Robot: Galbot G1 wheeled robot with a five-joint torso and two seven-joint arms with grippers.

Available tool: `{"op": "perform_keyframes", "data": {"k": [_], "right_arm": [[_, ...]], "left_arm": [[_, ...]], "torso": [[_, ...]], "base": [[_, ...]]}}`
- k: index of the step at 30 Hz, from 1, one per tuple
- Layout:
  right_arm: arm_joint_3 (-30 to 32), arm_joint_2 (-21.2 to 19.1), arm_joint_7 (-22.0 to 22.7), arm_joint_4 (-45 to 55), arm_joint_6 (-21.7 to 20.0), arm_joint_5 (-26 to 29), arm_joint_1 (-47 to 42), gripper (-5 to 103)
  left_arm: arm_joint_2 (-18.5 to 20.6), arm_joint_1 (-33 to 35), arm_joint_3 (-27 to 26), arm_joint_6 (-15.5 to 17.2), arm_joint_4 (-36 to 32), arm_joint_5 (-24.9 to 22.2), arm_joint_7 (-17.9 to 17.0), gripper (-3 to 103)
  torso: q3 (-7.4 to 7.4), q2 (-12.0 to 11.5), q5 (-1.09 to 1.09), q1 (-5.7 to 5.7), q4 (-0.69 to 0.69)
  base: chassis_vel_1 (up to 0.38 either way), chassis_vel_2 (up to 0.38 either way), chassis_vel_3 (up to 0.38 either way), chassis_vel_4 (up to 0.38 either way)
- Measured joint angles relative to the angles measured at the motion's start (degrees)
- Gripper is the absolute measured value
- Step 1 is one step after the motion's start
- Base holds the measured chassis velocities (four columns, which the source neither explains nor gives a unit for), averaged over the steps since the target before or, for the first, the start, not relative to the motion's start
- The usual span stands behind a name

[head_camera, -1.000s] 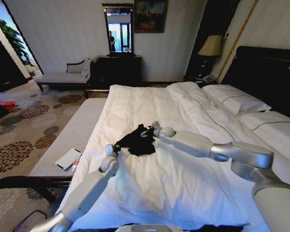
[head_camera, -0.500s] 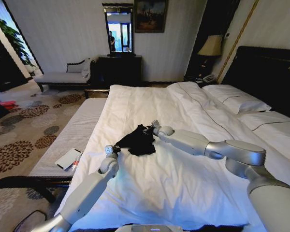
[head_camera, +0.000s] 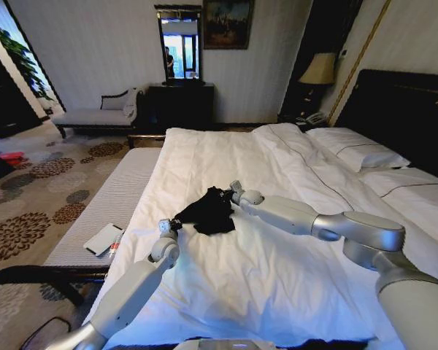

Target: Fold the clothes on the bed.

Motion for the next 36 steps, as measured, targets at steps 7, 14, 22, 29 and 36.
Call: {"op": "perform_keyframes", "data": {"k": [7,14,22,29,36], "right_arm": [[4.1,-2.8,1.5,4.4,-0.3,0.3,-0.1,0],[9.1,-8.3,2.5,11.5,-0.5,1.4,2.5,0],[13.4,-13.5,3.4,16.9,-0.8,4.7,6.7,0],[14.0,-18.0,3.4,17.9,-0.9,8.4,13.4,0],[11.2,-23.2,2.4,17.1,0.0,13.2,23.9,0]], "left_arm": [[1.4,-2.4,-0.2,0.3,-2.0,-2.0,-1.0,0],[5.2,-12.0,0.0,1.7,-4.4,-9.2,-2.9,0],[10.2,-26.2,3.7,2.8,-5.2,-17.0,-3.6,0],[13.1,-41.7,11.0,3.2,-1.5,-21.5,-1.3,0],[10.2,-64.8,20.6,5.1,6.9,-29.0,1.5,0]], "torso": [[0.0,0.0,0.0,0.0,0.02],[0.0,0.0,0.0,0.0,0.0],[0.0,0.0,0.01,0.0,0.0],[0.01,0.0,-0.02,0.0,0.02],[0.0,0.0,0.02,0.0,-0.01]], "base": [[0.0,0.0,0.0,0.0],[0.0,0.0,0.0,0.0],[0.0,0.0,0.0,0.0],[0.0,0.0,0.0,0.0],[0.0,0.0,0.0,0.0]]}}
